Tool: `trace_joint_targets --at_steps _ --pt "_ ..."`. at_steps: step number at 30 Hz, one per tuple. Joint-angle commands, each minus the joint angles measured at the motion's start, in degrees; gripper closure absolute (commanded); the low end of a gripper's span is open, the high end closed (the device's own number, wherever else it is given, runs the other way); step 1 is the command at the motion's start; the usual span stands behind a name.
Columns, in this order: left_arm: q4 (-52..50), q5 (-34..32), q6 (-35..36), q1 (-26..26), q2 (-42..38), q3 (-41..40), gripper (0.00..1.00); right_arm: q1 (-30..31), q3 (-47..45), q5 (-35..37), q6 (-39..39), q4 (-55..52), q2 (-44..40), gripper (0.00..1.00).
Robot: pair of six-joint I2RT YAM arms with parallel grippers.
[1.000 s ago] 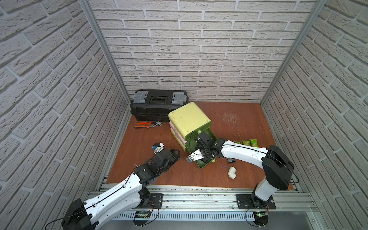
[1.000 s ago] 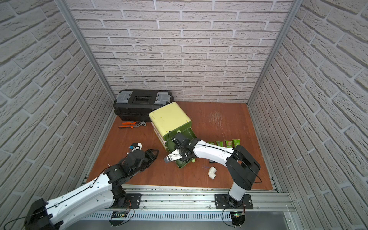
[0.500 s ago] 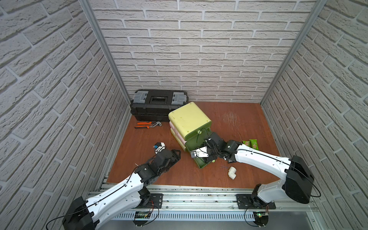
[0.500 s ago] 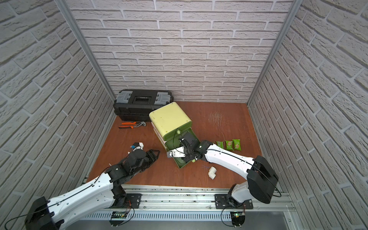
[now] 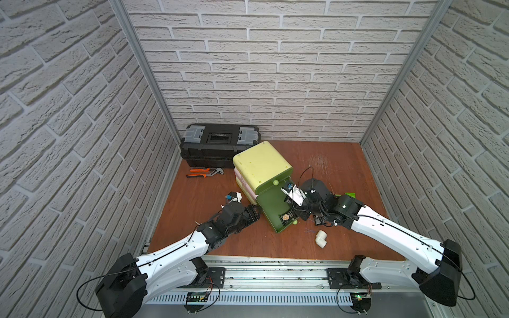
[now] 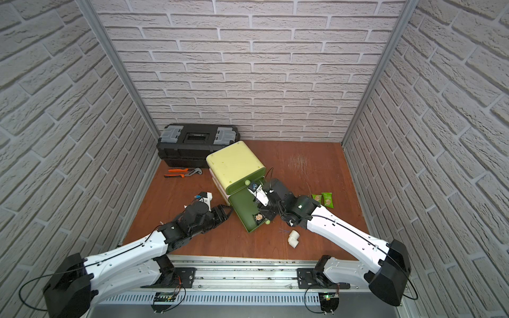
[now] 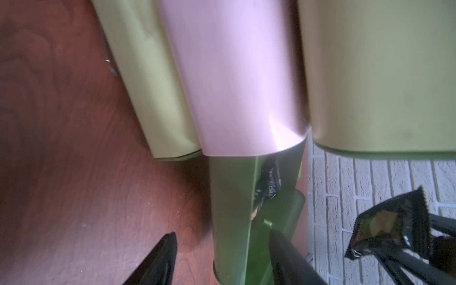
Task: Take the cookies out of the drawer
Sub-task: Pick up the cookie from the drawer, then place the cookie at the center of the board.
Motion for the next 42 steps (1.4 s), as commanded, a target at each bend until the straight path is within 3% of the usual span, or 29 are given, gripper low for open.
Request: trace_joint_targets --at_steps 1,7,13,22,28,42 --pt "6.5 3.2 1.9 0.0 3.3 2.9 0.37 -3.4 1.8 2.2 11.6 -6.0 -2.6 0.74" --pt "5.6 2.3 0.6 -0.2 6.8 4.5 0.44 -12.1 0.8 -0.7 17.6 -10.3 -6.4 0.77" --pt "4.0 1.1 -1.3 -0.3 6.7 3.9 0.51 -16.7 -2.0 -1.7 20.2 -10.8 -9.9 0.78" --pt "1.9 0.4 -1.5 -0.3 6.2 4.3 0.52 -26.5 -7.8 -3.7 24.2 -10.4 -12.6 0.79" --pt "1.1 0.4 -1.5 -0.3 6.1 4.6 0.52 -33.6 -11.3 -5.7 25.6 -11.9 -10.3 0.8" --pt "-0.1 0.9 -1.4 -0.3 5.4 5.0 0.5 -39.2 -21.2 -4.7 31.1 0.1 0.5 0.84"
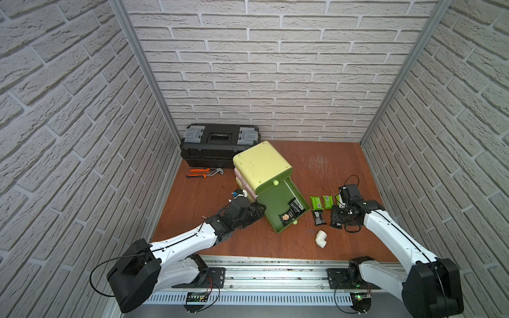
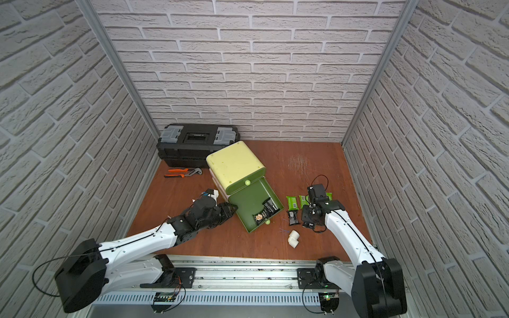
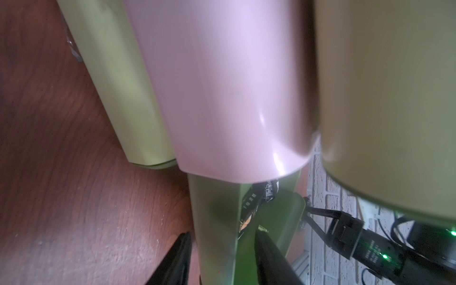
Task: Take the cookies out of the drawer
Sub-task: Place the cookie at the center of the board.
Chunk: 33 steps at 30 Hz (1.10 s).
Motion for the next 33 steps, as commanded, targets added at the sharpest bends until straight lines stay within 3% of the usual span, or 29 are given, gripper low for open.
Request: trace_joint_targets --at_steps 1,6,10,19,21,23,26,33 --pt "-0.9 -0.5 0.3 -0.2 -1.7 0.8 0.48 -2.1 -1.1 -0.7 2.1 5.9 2.4 0.84" --pt "-1.8 -1.4 0.4 -0.5 -4.8 -1.1 0.4 -3.7 0.6 -2.9 1.8 6.7 7.1 0.79" --pt "-1.5 -1.2 0.4 -0.5 -5.7 -2.2 0.37 -4.5 0.9 -3.0 2.2 6.7 8.5 0.62" --pt "3.1 1.9 1.4 -1.2 -3.0 -2.5 0.34 -5.4 4.3 -1.4 -0.6 2.9 6.3 0.35" --pt "4.1 2.2 1.7 -1.3 -2.3 -2.5 0.34 -5.3 5.5 -1.2 -1.6 1.2 4.8 0.24" --pt "5.0 2.4 1.7 -1.5 -1.6 -2.4 0.34 -5.1 7.4 -2.1 -2.6 -0.9 3.1 0.21" --pt "5.7 2.6 1.6 -1.6 -0.7 -2.3 0.36 -1.4 10.9 -3.5 -5.2 -3.6 0.0 0.22" --pt "5.5 1.8 1.5 -1.7 -0.3 -2.1 0.37 18.3 17.4 -2.0 -8.7 -5.2 -1.4 0.27"
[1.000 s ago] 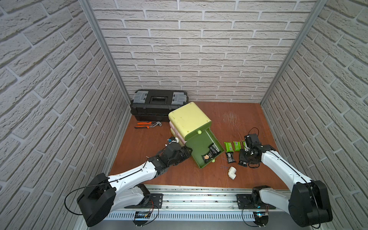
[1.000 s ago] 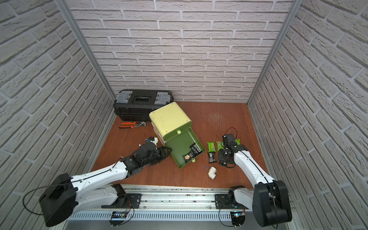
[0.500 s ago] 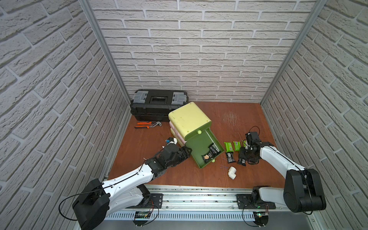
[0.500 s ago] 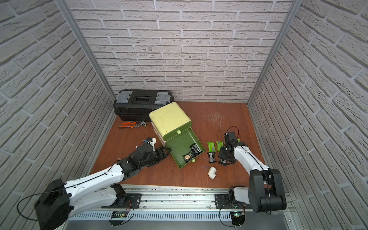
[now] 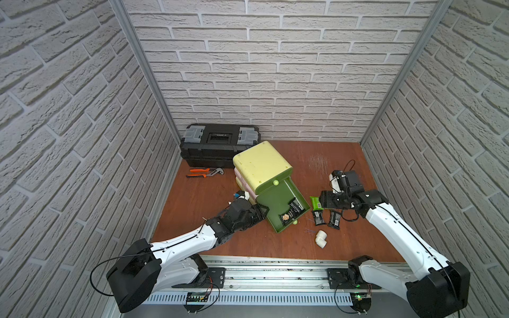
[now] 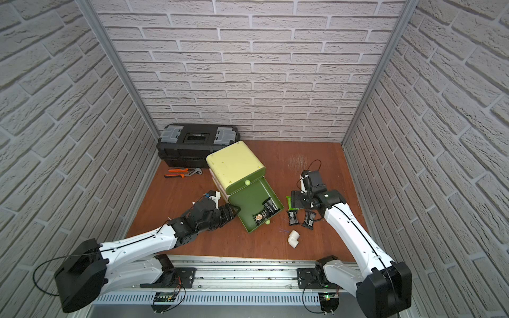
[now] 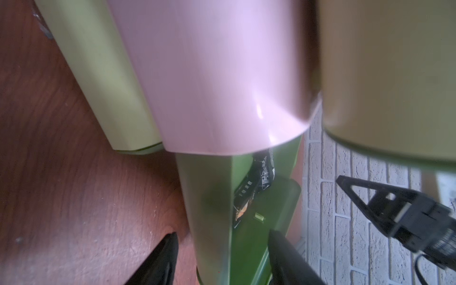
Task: Take the cookies out of the drawer
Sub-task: Place the cookie at the center of the board.
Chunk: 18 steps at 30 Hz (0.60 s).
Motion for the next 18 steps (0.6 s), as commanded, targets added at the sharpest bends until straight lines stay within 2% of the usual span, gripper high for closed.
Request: trace_joint_targets --at_steps 1,7,18 --pt "2.1 -0.3 0.8 -0.3 -0.2 -0.3 0.37 7.3 1.4 0.6 -2.4 -1.4 1.4 0.27" --pt "0.6 -1.4 0.4 -0.3 -0.6 -0.2 0.39 15.5 2.2 0.9 -1.3 5.7 9.2 0.27" --pt "-0.4 -2.4 -0.2 0.0 -0.2 0.2 0.43 15.9 1.5 1.1 -2.0 15.2 17.8 0.27"
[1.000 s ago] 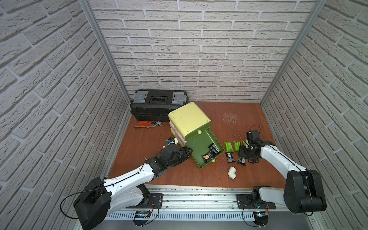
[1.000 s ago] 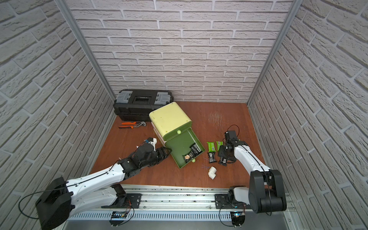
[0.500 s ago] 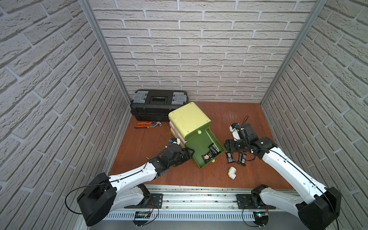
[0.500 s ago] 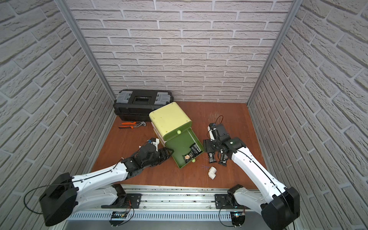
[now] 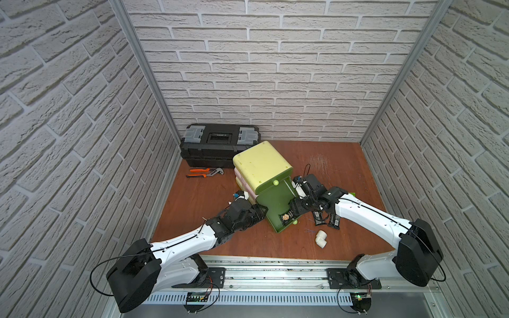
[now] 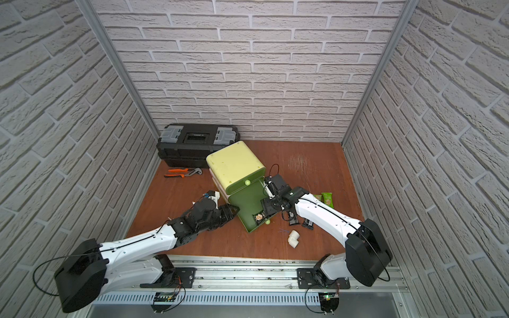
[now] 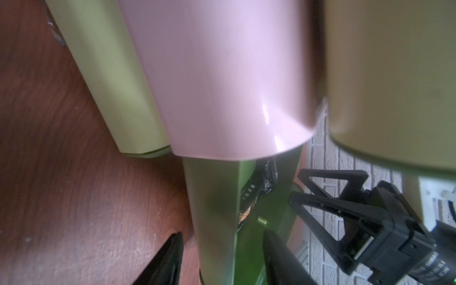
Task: Take the cookies out of the drawer
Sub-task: Place the cookie at the center of the board, then pick up the cookie from the drawer.
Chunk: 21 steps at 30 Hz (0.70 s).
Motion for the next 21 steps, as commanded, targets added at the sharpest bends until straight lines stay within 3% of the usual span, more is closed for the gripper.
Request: trace_joint_targets --at_steps 1,5,11,16,21 --pt "0.2 -1.1 -0.1 0.0 -0.4 0.2 0.44 0.1 0.0 1.2 -0.7 4.3 1.2 0.27" --pt "-2.1 -1.5 0.9 0.1 -2.7 0.8 0.42 0.2 -1.0 1.1 0.1 5.8 0.3 0.28" --pt "-12.2 -7.2 2.0 0.3 -11.9 1.9 0.4 -0.4 -2.4 1.1 0.5 6.3 -0.3 0.28" --pt "-20.0 -12.7 3.1 1.8 -19.4 5.3 0.28 -0.5 -2.2 0.7 0.6 6.8 -0.5 0.28" --pt "-19.0 -8.9 3.7 8.1 -20.9 8.9 0.19 -0.5 -2.2 0.2 0.9 6.8 -0.7 0.29"
